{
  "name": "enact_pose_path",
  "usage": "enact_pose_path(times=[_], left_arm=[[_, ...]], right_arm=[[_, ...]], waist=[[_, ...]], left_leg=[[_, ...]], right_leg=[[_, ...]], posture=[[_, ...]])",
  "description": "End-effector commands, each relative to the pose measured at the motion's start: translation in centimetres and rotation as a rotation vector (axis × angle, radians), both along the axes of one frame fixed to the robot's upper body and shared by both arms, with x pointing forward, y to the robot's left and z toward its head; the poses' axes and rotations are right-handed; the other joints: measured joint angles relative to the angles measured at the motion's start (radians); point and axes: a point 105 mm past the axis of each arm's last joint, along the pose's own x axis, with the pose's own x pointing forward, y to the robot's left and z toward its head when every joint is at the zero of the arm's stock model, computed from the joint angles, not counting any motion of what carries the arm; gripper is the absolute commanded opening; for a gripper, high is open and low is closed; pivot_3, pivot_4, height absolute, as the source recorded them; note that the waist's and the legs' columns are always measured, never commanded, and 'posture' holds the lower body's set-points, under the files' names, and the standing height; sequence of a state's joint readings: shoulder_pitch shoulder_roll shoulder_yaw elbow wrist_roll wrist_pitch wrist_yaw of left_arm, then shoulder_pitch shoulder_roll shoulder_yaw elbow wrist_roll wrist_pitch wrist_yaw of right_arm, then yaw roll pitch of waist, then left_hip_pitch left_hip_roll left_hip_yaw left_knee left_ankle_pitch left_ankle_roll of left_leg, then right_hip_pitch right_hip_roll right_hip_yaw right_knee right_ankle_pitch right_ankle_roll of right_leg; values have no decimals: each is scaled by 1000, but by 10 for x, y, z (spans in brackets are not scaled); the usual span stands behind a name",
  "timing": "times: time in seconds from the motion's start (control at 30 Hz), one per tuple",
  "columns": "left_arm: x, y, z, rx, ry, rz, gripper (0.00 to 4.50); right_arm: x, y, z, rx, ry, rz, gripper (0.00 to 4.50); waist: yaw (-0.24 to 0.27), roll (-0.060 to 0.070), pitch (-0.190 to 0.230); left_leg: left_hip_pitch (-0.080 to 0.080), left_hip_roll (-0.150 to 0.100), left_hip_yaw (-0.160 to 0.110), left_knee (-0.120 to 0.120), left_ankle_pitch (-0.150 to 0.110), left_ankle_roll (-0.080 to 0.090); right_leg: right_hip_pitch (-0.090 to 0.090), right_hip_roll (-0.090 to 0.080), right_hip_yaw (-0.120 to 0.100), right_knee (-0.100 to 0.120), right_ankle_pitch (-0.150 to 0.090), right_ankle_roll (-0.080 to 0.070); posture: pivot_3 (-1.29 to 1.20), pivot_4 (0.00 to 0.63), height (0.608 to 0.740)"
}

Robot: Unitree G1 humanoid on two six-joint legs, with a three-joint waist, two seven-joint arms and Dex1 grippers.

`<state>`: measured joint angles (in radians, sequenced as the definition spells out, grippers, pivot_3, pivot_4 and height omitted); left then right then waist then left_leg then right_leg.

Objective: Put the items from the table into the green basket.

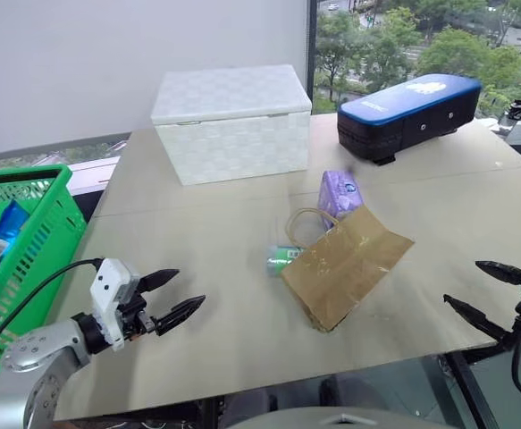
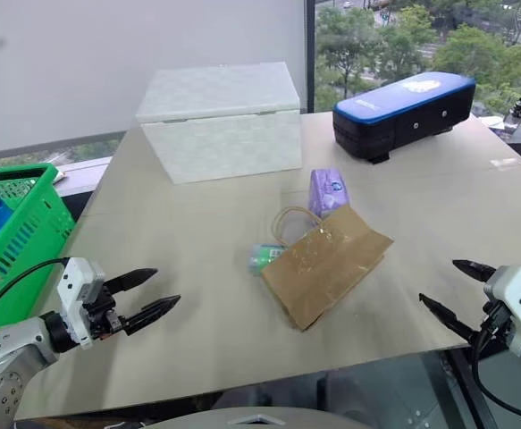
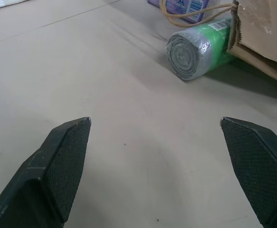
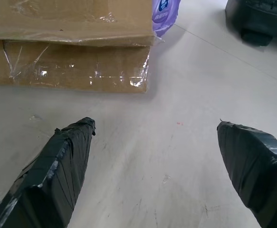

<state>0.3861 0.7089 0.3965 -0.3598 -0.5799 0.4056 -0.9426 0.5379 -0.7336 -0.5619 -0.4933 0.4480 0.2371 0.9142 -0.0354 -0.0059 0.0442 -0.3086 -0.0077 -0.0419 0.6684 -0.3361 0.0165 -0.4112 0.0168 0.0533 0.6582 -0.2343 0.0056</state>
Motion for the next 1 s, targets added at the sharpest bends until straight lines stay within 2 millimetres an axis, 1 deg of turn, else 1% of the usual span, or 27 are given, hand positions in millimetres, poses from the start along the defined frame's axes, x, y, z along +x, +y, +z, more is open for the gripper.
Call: enact_pose_path(times=[0.03,0.1,0.13,0.23,0.3,0.4,0.5,0.57,0.7,0.77,0.83,0.9,0.93,1.0], left_arm=[[5,-15,24,-3,-110,-97,4500],[3,-41,39,-68,-127,-218,4500],[1,-48,43,-87,-134,-261,4500],[-10,-57,43,-52,-147,-367,4500],[-13,-57,44,-56,-141,-385,4500],[-14,-55,43,-57,-149,-378,4500],[-15,-53,45,-68,-147,-362,4500],[-19,-52,45,-77,-139,-365,4500],[-29,-58,47,-104,-120,-415,4500],[-31,-63,50,-115,-118,-422,4500],[-31,-69,53,-112,-125,-428,4500],[-29,-76,56,-119,-131,-436,4500],[-29,-78,58,-125,-131,-439,4500],[-31,-79,60,-131,-137,-461,4500]], right_arm=[[17,16,22,-180,-135,84,4445],[37,42,36,-379,-286,195,4445],[43,52,42,-429,-347,230,4445],[47,71,42,-509,-415,346,4445],[51,79,33,-587,-436,426,4445],[51,79,16,-674,-426,516,4445],[48,73,6,-722,-389,578,4445],[44,71,3,-724,-373,619,4445],[35,70,4,-688,-323,666,4445],[37,70,3,-709,-332,689,4445],[45,71,0,-734,-359,680,4445],[60,75,-1,-743,-401,640,4445],[64,76,-1,-743,-412,630,4445],[70,80,-2,-736,-427,628,3949]], waist=[[-2,0,0],[-10,0,3],[-10,0,3],[-7,-5,-1],[-3,-6,0],[12,-7,2],[25,-8,3],[29,-9,4],[32,-9,5],[33,-9,5],[34,-9,5],[34,-9,5],[34,-10,5],[34,-10,5]], left_leg=[[0,0,0,0,0,0],[0,0,2,0,0,1],[1,1,5,1,0,1],[2,1,8,0,0,0],[2,1,7,0,0,0],[-1,2,6,-1,-2,2],[-1,1,6,0,-2,3],[-1,1,7,0,-2,3],[0,2,7,1,-2,4],[0,2,7,1,-2,4],[1,3,7,1,-2,4],[1,3,7,1,-2,3],[1,3,7,1,-2,3],[1,3,7,1,-2,3]], right_leg=[[0,0,0,0,0,1],[0,0,1,0,1,1],[-2,-1,3,1,0,0],[-2,1,3,1,1,1],[-2,2,5,1,2,3],[-3,0,5,-1,1,2],[-3,-1,5,-2,1,2],[-3,-1,6,-1,1,2],[-2,-1,6,0,-1,0],[-2,-1,6,0,-1,0],[-2,-1,5,1,-1,0],[-2,-1,5,1,-1,0],[-2,0,5,1,-1,0],[-2,0,5,1,-1,0]], posture=[[-35,0,740],[-32,0,740],[-27,0,740],[-7,6,740],[7,14,740],[38,14,740],[47,15,740],[62,18,740],[87,20,740],[86,20,740],[95,19,740],[95,19,740],[99,16,740],[99,16,740]])
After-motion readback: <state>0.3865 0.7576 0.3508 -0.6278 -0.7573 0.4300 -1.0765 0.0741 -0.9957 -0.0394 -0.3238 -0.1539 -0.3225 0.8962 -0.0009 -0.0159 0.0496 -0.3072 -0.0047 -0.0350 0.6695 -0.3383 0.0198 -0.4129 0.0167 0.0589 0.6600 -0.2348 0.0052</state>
